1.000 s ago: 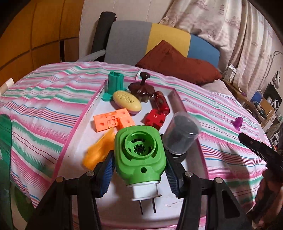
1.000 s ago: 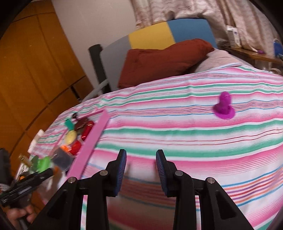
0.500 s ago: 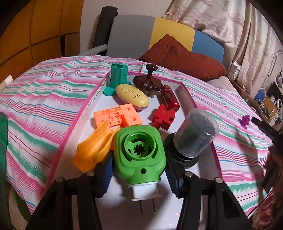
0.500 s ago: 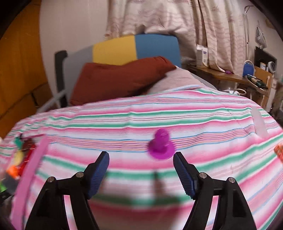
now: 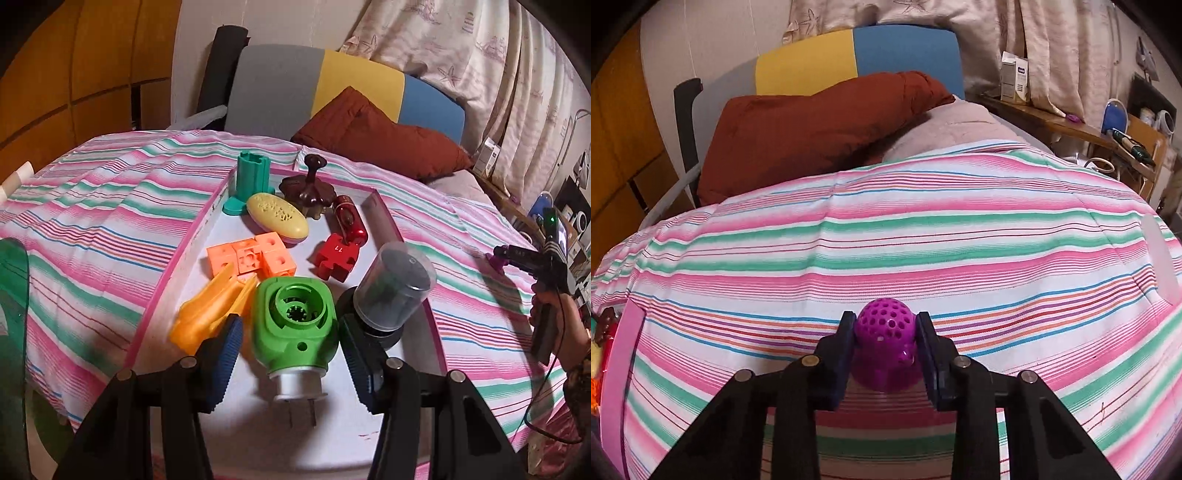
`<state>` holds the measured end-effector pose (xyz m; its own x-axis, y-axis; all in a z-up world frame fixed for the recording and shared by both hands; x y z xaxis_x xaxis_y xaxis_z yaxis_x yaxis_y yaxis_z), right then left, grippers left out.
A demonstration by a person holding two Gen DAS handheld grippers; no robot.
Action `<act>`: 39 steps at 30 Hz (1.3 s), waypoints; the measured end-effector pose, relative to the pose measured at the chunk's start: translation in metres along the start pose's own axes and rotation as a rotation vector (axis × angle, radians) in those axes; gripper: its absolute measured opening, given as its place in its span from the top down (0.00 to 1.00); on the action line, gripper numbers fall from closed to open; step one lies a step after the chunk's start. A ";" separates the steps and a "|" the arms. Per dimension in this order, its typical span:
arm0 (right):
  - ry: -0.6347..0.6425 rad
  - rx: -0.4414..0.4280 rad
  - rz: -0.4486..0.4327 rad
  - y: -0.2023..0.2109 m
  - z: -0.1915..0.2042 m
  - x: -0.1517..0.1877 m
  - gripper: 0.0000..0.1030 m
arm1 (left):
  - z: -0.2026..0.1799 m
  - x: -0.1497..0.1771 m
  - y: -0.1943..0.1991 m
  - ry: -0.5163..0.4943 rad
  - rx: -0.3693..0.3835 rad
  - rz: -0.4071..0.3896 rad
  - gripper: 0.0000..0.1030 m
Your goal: Organize rigid objects
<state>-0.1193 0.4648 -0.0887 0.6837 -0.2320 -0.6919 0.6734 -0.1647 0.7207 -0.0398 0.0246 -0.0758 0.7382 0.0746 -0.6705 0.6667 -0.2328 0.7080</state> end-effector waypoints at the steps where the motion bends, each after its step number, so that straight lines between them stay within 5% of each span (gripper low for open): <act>1: 0.001 -0.007 -0.007 0.003 0.002 0.000 0.68 | 0.001 0.000 0.002 0.005 0.005 -0.005 0.47; 7: 0.005 -0.084 -0.041 0.033 0.013 0.014 0.69 | 0.005 -0.002 0.009 0.036 0.026 -0.020 0.47; 10: 0.070 -0.122 -0.063 0.051 0.030 0.025 0.82 | 0.007 -0.003 0.013 0.049 0.031 -0.030 0.47; 14: 0.165 -0.113 -0.064 0.064 0.051 0.035 0.82 | 0.010 -0.003 0.017 0.060 0.029 -0.039 0.47; 16: 0.154 -0.063 -0.058 0.061 0.048 0.034 0.77 | 0.011 -0.003 0.019 0.063 0.031 -0.045 0.47; 20: 0.106 -0.023 -0.031 0.044 0.041 0.025 0.50 | 0.012 -0.003 0.023 0.066 0.034 -0.054 0.47; 22: 0.106 -0.040 0.002 0.031 0.042 0.020 0.51 | 0.013 -0.004 0.024 0.068 0.029 -0.054 0.47; 24: 0.126 -0.050 0.030 0.018 0.047 0.017 0.68 | 0.015 -0.004 0.025 0.072 0.032 -0.056 0.47; 29: 0.150 -0.079 0.042 0.018 0.053 0.022 0.68 | 0.020 -0.004 0.029 0.087 0.027 -0.065 0.47; 39: 0.190 -0.264 -0.035 0.083 0.093 0.043 0.68 | 0.023 -0.006 0.032 0.109 0.036 -0.078 0.47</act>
Point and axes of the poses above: each gripper's, at about its wrist camera, not at the fingertips, and y roughly against the way its jaws point, z to its left, x to its underside, the point moved 3 cm from there along -y, roughly the way its jaws point, and after that the axes turned 4 degrees about y, right-handed, at the moved point
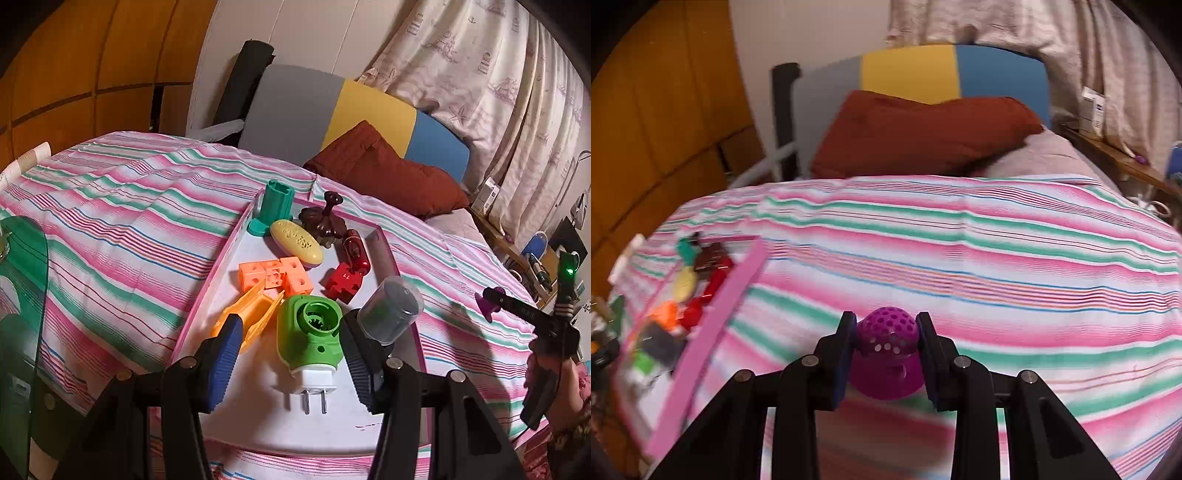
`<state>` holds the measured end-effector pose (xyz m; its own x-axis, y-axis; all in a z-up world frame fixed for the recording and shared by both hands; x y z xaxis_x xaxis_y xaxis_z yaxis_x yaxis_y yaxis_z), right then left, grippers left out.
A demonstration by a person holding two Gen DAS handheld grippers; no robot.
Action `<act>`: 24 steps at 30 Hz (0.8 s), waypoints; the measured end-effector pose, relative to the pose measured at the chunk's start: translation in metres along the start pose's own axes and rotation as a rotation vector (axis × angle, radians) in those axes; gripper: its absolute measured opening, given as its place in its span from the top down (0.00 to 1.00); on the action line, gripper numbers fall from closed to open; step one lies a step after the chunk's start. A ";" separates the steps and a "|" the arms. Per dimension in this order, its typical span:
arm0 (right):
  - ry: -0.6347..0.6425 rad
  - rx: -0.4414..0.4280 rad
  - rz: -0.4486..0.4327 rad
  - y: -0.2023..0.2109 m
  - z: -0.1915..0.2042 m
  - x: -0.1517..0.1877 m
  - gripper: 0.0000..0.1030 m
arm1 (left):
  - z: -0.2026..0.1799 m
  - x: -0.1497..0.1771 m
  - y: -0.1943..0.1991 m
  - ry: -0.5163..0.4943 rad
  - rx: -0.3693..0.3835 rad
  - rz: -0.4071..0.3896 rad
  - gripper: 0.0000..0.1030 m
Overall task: Organize rigid objects
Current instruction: 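Lower green device into tray and open left tool while right tool carries purple cup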
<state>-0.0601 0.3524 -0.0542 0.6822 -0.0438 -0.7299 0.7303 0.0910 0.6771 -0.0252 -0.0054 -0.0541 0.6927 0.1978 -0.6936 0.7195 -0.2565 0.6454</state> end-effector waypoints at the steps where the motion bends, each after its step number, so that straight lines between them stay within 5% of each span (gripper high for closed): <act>1: 0.001 -0.022 -0.004 0.004 0.007 0.001 0.68 | 0.000 0.000 0.001 0.000 -0.003 -0.003 0.47; 14: 0.135 -0.343 -0.008 0.043 0.141 0.022 0.68 | 0.013 -0.006 0.011 0.028 -0.023 -0.030 0.47; 24: 0.251 -0.411 0.075 0.026 0.213 0.044 0.68 | 0.021 -0.006 0.016 0.036 -0.059 -0.039 0.47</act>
Point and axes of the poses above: each gripper's, at about its wrist camera, not at the fingertips, and y roughly against the way its jaws point, z to its left, x to its underside, the point moved 3 cm from there along -y, roughly the way its jaws point, and after that the axes turned 4 degrees about y, right-handed, at the moved point
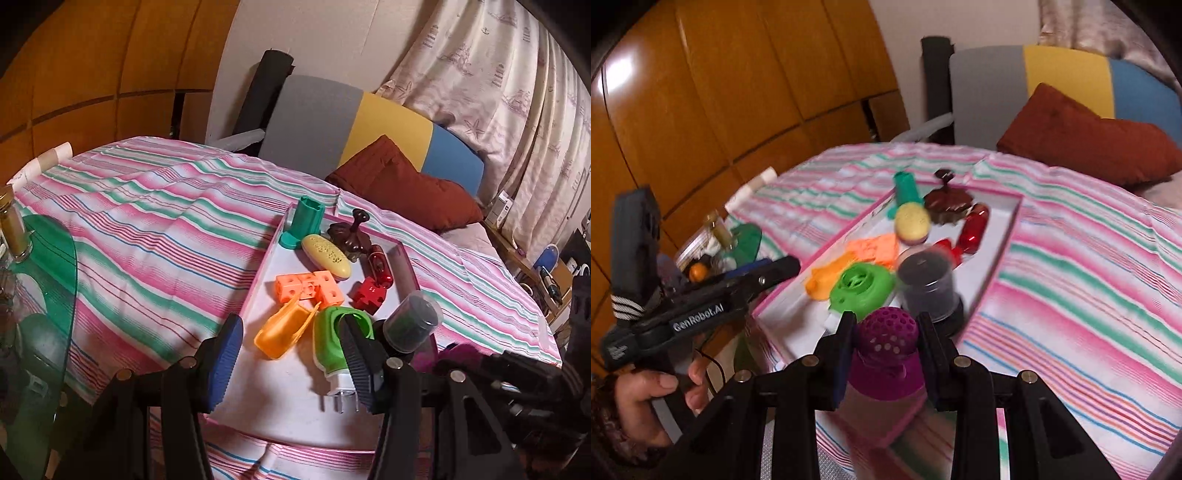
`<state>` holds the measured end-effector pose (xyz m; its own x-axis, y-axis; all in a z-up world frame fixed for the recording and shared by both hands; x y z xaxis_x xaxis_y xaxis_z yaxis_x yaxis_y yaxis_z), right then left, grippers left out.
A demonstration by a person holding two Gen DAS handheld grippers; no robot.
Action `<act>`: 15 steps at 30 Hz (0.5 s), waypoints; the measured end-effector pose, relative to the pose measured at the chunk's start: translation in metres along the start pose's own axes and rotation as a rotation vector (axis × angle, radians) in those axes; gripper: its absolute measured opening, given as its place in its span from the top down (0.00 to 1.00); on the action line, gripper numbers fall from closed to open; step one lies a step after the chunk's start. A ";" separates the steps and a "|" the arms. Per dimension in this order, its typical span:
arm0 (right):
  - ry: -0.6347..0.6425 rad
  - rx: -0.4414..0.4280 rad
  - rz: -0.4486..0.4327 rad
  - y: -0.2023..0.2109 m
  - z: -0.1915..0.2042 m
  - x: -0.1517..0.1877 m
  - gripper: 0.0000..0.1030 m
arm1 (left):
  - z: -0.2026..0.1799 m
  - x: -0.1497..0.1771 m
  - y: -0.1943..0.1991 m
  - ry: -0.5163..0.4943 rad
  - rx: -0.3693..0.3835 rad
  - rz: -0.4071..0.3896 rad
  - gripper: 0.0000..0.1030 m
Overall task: Organize rigid objects
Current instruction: 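Lower green device into tray and open left tool while right tool carries purple cup, then lower the purple suction cup into the tray and open the right tool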
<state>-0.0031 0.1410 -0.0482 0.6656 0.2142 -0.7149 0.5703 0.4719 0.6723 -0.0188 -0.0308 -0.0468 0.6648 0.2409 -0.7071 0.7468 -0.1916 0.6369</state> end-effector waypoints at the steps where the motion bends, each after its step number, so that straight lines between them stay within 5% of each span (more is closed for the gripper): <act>1: 0.011 0.004 0.010 -0.004 0.003 0.000 0.68 | 0.001 0.000 0.000 0.000 -0.005 0.001 0.47; 15: 0.093 0.074 0.069 -0.026 0.015 0.002 0.68 | 0.005 0.000 0.005 0.007 -0.048 -0.002 0.47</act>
Point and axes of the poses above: each gripper's, at about its wrist camera, not at the fingertips, and y roughly against the way its jaws point, z to its left, x to its underside, the point moved 3 cm from there along -y, roughly the way its jaws point, and after that the axes turned 4 degrees about y, right-handed, at the moved point
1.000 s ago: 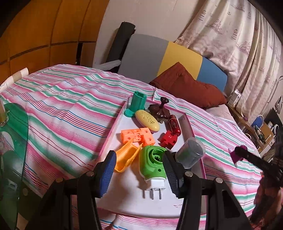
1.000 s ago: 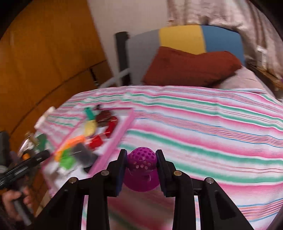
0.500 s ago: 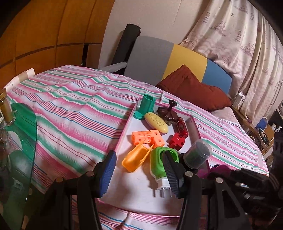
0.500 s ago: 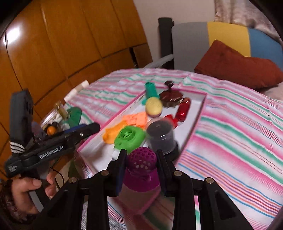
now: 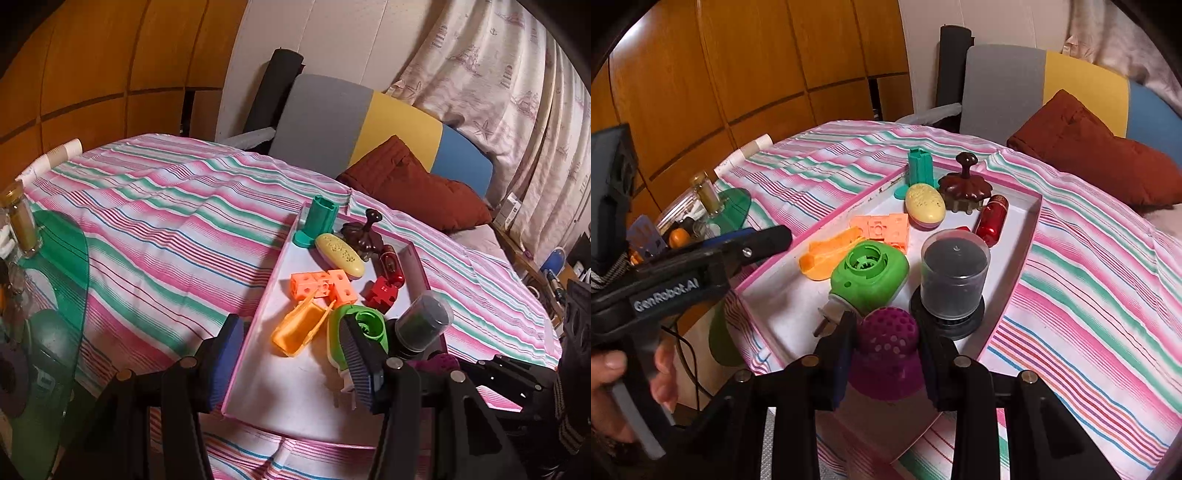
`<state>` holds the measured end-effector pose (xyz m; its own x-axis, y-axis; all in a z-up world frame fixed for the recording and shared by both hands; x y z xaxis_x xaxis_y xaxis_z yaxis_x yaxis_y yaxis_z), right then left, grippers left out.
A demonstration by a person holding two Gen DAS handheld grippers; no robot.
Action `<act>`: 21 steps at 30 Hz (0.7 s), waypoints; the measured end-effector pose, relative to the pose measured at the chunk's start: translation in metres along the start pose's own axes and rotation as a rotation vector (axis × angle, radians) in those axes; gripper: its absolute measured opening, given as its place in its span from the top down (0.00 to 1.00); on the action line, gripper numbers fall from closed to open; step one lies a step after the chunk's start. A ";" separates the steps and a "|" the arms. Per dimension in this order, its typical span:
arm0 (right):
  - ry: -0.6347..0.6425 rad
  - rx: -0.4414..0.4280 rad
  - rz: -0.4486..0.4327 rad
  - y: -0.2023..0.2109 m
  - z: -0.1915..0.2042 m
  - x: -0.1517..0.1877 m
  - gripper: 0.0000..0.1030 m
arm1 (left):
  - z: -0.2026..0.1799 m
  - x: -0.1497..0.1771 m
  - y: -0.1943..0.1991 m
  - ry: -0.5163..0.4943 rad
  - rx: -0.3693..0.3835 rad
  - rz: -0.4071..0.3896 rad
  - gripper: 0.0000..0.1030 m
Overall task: Organize rigid objects
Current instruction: 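Lower the purple suction cup into the tray and open the right tool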
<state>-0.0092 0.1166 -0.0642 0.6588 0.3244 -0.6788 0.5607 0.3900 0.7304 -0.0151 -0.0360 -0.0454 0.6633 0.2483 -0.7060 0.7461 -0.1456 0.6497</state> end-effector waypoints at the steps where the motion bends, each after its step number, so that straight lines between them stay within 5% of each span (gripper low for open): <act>1: -0.001 0.000 0.003 -0.001 0.000 0.001 0.68 | -0.001 0.000 0.001 -0.013 -0.032 -0.006 0.47; 8: -0.015 0.015 0.016 -0.004 -0.004 0.004 0.66 | 0.000 -0.001 0.000 -0.038 -0.100 0.017 0.47; 17: -0.117 0.017 -0.047 0.018 -0.018 0.009 0.45 | -0.001 0.000 0.005 -0.036 -0.106 0.016 0.47; 21: -0.175 0.037 -0.087 0.031 -0.028 0.013 0.44 | -0.004 0.004 0.004 -0.042 -0.107 0.035 0.47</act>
<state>0.0032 0.1573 -0.0525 0.6823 0.1348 -0.7185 0.6352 0.3773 0.6740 -0.0100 -0.0319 -0.0442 0.6923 0.2039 -0.6923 0.7135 -0.0498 0.6989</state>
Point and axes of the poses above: each gripper's, at about its wrist camera, not at the fingertips, and y roughly against the way its jaws point, z to its left, x to its underside, the point moved 3 cm from there along -y, roughly the way its jaws point, and after that the axes turned 4 degrees about y, right-handed, at the moved point
